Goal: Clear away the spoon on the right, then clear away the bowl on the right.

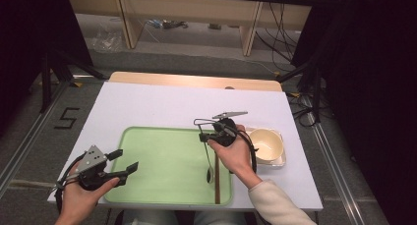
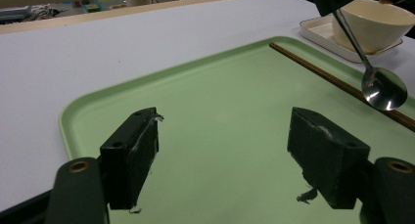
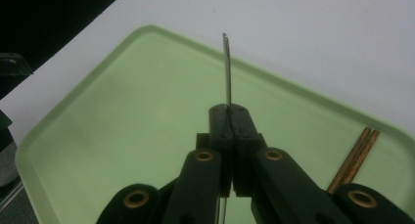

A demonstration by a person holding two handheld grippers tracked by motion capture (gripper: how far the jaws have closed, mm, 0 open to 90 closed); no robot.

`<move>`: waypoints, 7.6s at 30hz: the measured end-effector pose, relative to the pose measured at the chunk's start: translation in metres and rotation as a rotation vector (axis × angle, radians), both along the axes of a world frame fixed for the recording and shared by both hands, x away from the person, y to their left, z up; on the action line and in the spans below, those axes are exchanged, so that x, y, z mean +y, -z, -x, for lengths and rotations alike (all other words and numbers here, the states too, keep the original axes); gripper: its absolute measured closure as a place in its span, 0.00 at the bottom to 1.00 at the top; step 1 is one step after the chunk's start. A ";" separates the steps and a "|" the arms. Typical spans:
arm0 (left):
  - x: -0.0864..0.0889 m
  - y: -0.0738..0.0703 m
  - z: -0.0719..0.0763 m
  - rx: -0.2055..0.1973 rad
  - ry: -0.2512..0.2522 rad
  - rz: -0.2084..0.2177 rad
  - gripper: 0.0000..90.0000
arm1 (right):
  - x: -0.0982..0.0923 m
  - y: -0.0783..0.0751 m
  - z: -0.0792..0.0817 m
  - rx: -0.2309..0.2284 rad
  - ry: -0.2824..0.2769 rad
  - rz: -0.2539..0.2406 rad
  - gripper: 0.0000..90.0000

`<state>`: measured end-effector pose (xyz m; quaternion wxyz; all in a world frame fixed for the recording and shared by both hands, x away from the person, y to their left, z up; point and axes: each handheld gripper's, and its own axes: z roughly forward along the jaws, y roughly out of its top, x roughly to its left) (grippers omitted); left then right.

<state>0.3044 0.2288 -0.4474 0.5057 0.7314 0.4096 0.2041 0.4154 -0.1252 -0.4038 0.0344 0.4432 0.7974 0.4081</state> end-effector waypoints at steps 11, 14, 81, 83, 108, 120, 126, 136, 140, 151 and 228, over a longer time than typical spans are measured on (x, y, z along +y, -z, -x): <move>0.000 0.000 0.001 0.002 -0.004 -0.004 0.30 | -0.001 0.014 -0.004 0.061 0.034 0.057 1.00; 0.000 0.000 0.000 0.001 0.001 0.000 0.30 | -0.010 0.032 -0.027 -0.210 -0.157 0.054 1.00; 0.000 0.000 -0.001 -0.007 0.013 -0.016 0.30 | 0.004 0.060 -0.010 0.281 0.183 0.136 0.94; 0.000 0.000 -0.001 -0.007 0.013 -0.015 0.30 | 0.005 0.060 -0.010 0.286 0.188 0.149 0.94; 0.000 -0.001 -0.001 -0.007 0.015 -0.017 0.30 | -0.002 0.052 -0.012 0.314 0.220 0.157 0.88; 0.000 -0.001 -0.001 -0.007 0.015 -0.017 0.30 | -0.010 0.043 -0.009 0.292 0.171 0.205 1.00; 0.000 -0.001 -0.001 -0.008 0.014 -0.015 0.30 | -0.013 0.036 -0.009 0.308 0.199 0.211 0.98; 0.000 -0.001 -0.001 -0.007 0.018 -0.021 0.30 | -0.041 0.017 -0.019 0.234 0.225 0.223 0.83; 0.000 -0.001 -0.001 -0.006 0.016 -0.020 0.30 | -0.057 0.005 -0.023 0.237 0.290 0.191 0.78; -0.001 0.000 -0.002 -0.003 0.014 -0.014 0.30 | -0.101 -0.015 -0.033 0.195 0.371 0.139 0.71; 0.000 0.001 0.000 0.009 -0.008 -0.010 0.30 | -0.196 -0.012 -0.049 0.335 0.507 0.321 0.64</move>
